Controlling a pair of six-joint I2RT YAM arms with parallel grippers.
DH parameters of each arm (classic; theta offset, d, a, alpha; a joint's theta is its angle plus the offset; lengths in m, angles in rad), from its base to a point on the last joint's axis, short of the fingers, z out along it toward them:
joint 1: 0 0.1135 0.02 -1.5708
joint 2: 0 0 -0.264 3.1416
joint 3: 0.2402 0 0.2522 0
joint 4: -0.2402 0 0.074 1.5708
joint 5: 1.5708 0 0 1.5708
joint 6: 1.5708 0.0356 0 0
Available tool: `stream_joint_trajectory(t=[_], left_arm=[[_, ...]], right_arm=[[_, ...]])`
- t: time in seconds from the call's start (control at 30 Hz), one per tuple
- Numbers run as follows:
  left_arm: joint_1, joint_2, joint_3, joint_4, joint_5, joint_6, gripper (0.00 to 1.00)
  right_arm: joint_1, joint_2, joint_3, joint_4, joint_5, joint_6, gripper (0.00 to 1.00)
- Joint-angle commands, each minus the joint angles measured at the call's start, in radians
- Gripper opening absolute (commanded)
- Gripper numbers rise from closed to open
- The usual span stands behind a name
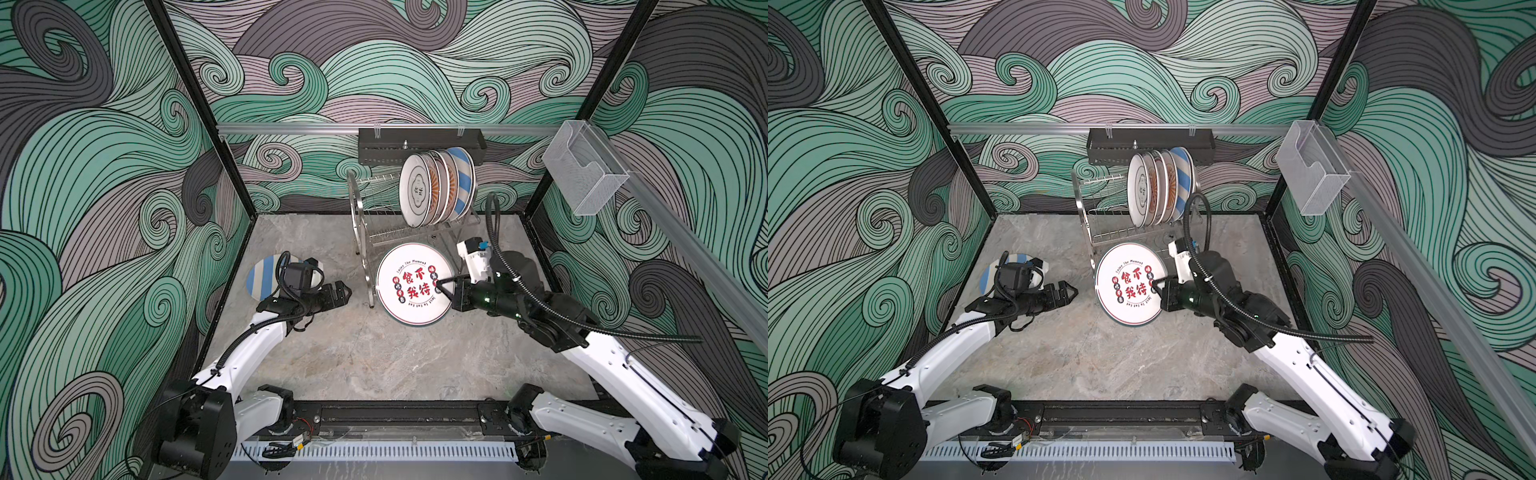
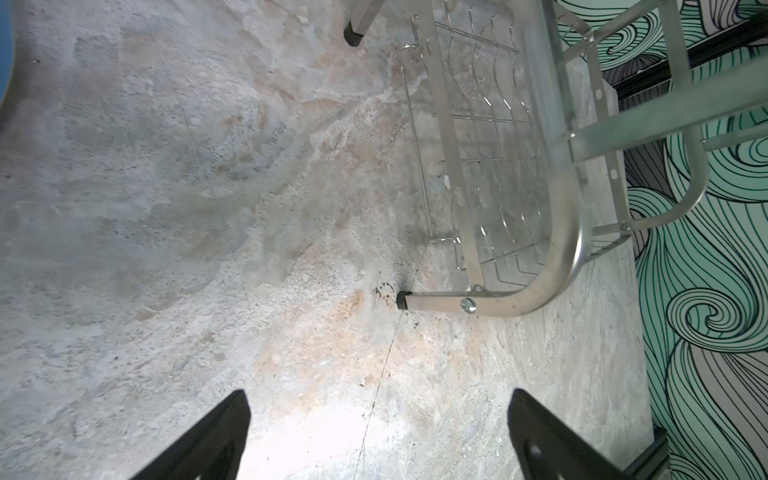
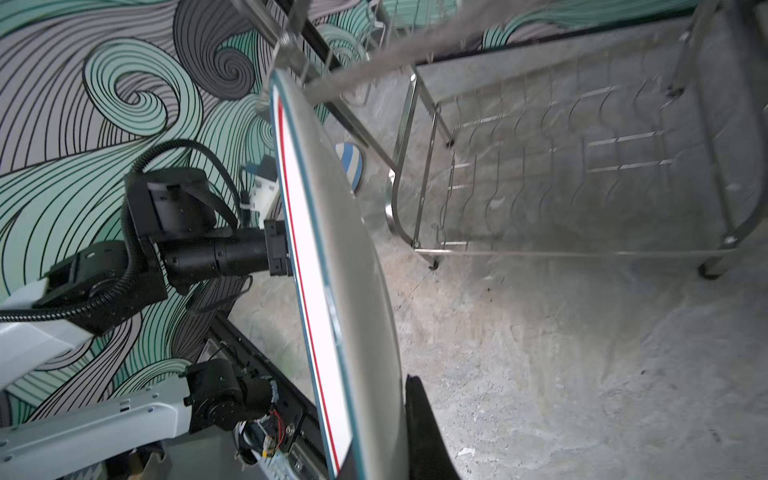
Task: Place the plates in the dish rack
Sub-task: 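Lift the red-lettered plate upright toward the rack while the left gripper draws back, then lower the red-lettered plate into the top tier in front of the cloud-logo plate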
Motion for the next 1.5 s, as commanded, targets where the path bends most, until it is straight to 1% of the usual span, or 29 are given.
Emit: stream_joint_trajectory(t=[0.0, 0.1, 0.2, 0.27, 0.37, 0.43, 0.53, 0.67, 0.9, 1.13, 1.23, 1.47], left_arm=[[0.012, 0.017, 0.044, 0.011, 0.07, 0.01, 0.99], [0.012, 0.024, 0.036, 0.021, 0.121, 0.012, 0.99], [0.013, 0.026, 0.025, 0.028, 0.143, 0.013, 0.99], [0.012, 0.03, 0.027, 0.024, 0.15, 0.017, 0.99], [0.012, 0.033, 0.029, 0.024, 0.164, 0.018, 0.98], [0.013, 0.032, 0.029, 0.021, 0.169, 0.016, 0.99], [0.012, 0.018, 0.022, 0.001, 0.176, 0.012, 0.99], [0.011, -0.01, -0.003, 0.005, 0.192, 0.002, 0.98], [0.011, -0.018, -0.009, 0.007, 0.2, 0.001, 0.99], [-0.003, -0.025, -0.014, -0.002, 0.172, 0.004, 0.99], [-0.013, -0.026, -0.015, -0.011, 0.162, 0.009, 0.99], [-0.016, -0.025, -0.01, -0.016, 0.152, 0.013, 0.99]], right_arm=[[-0.006, 0.08, 0.157, -0.088, 0.122, -0.089, 0.0], [-0.007, 0.172, 0.326, -0.108, 0.157, -0.131, 0.0], [-0.005, 0.286, 0.513, -0.157, 0.204, -0.17, 0.0], [-0.005, 0.35, 0.62, -0.162, 0.244, -0.187, 0.0], [-0.003, 0.444, 0.775, -0.178, 0.336, -0.214, 0.0], [0.022, 0.511, 0.881, -0.198, 0.456, -0.251, 0.0], [0.069, 0.593, 0.985, -0.192, 0.635, -0.305, 0.0], [0.099, 0.691, 1.077, -0.172, 0.784, -0.331, 0.0], [0.135, 0.87, 1.243, -0.167, 0.968, -0.349, 0.0], [0.134, 0.977, 1.323, -0.157, 1.03, -0.338, 0.0], [0.134, 0.988, 1.32, -0.156, 1.053, -0.334, 0.0], [0.131, 0.996, 1.286, -0.131, 1.046, -0.325, 0.0]])
